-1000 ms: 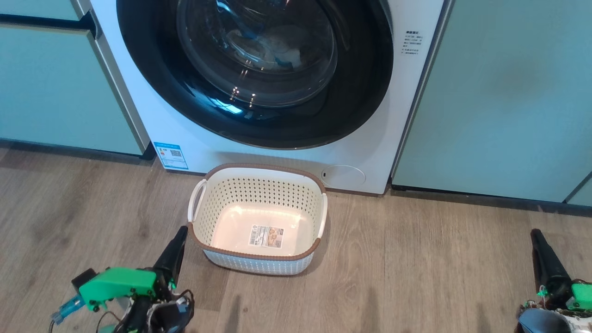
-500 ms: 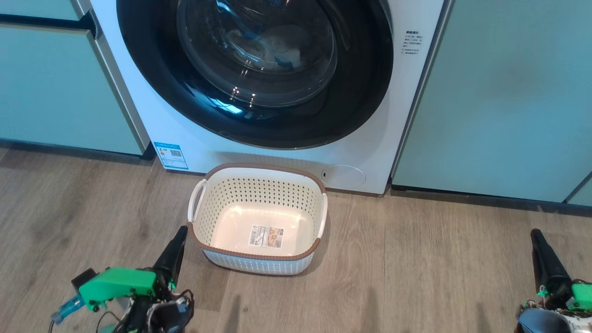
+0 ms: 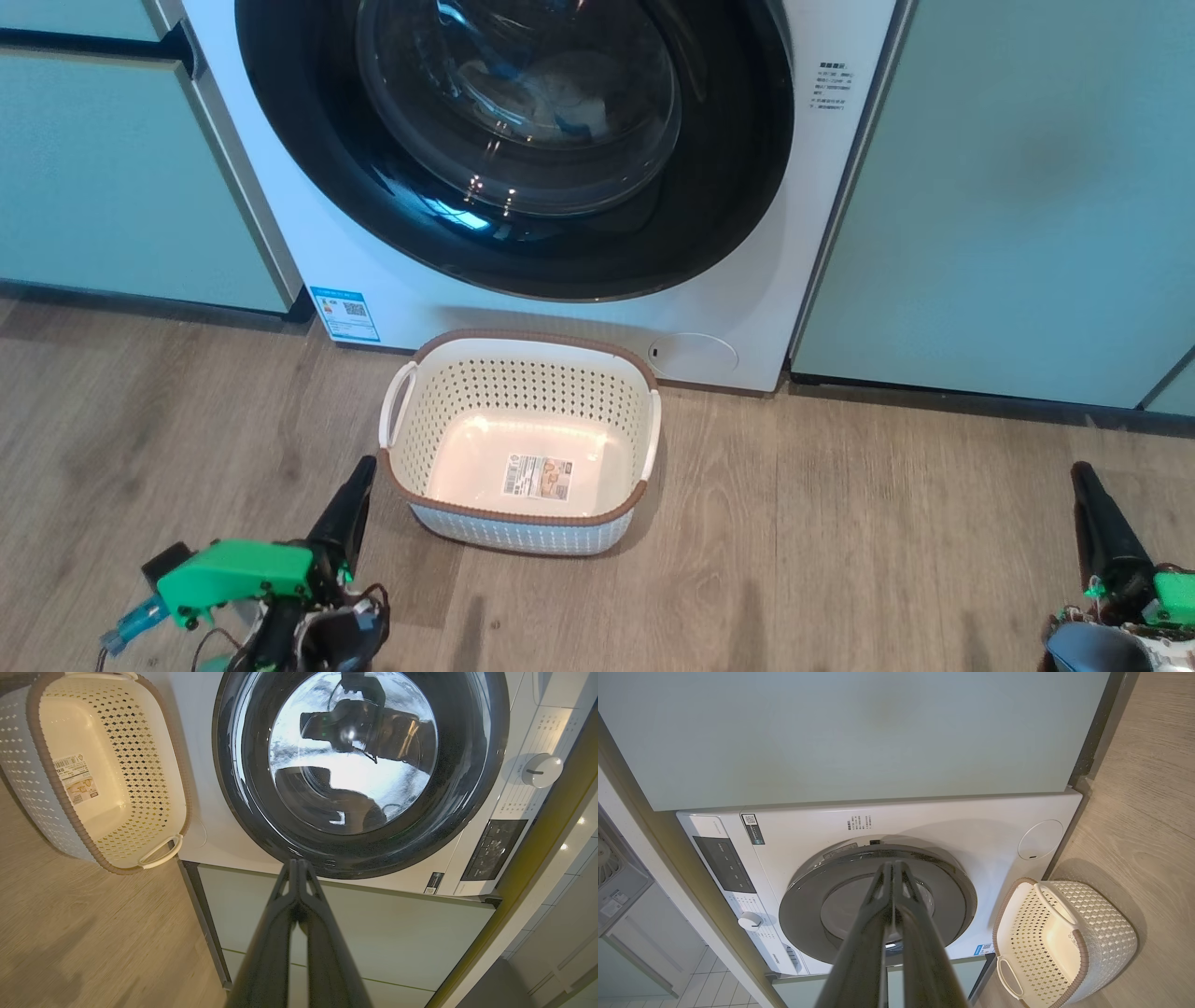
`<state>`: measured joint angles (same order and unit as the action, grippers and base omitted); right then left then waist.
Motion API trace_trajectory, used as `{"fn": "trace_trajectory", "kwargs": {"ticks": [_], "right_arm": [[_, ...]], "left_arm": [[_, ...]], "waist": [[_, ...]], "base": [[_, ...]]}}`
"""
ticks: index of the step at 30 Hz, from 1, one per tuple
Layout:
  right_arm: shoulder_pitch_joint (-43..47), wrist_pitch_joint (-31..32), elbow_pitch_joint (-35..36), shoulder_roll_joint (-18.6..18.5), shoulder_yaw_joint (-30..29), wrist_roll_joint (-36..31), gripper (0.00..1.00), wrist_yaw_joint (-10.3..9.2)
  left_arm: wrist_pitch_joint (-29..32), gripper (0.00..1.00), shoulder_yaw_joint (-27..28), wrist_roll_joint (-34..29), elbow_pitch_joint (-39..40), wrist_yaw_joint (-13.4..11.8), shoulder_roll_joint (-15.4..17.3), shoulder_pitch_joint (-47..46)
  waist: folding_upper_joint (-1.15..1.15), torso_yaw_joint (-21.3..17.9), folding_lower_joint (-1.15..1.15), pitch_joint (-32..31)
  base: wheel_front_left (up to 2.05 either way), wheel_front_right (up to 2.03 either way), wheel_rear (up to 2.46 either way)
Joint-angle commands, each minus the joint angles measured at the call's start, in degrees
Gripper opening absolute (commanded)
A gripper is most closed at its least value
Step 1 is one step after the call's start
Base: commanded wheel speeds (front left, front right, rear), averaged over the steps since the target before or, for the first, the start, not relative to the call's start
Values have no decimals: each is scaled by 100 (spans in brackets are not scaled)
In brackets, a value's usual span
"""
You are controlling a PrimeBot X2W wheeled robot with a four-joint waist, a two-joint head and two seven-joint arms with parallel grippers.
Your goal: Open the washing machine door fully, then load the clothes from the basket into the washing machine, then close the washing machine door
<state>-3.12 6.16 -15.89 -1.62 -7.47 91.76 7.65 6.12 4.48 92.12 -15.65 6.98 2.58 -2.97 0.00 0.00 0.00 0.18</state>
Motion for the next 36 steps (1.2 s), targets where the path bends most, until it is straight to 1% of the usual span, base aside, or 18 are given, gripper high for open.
{"fn": "trace_trajectory", "kwargs": {"ticks": [1,36], "right_arm": [[-307,32,187,-126,96,41,0,-16],[-307,32,187,-126,96,41,0,-16]], "left_arm": [[38,0,207,3,160,51,33,-322],[40,0,209,1,160,51,32,-322]], "waist": [[0,0,0,0],[0,0,0,0]], "base": [[0,0,0],[0,0,0]]}}
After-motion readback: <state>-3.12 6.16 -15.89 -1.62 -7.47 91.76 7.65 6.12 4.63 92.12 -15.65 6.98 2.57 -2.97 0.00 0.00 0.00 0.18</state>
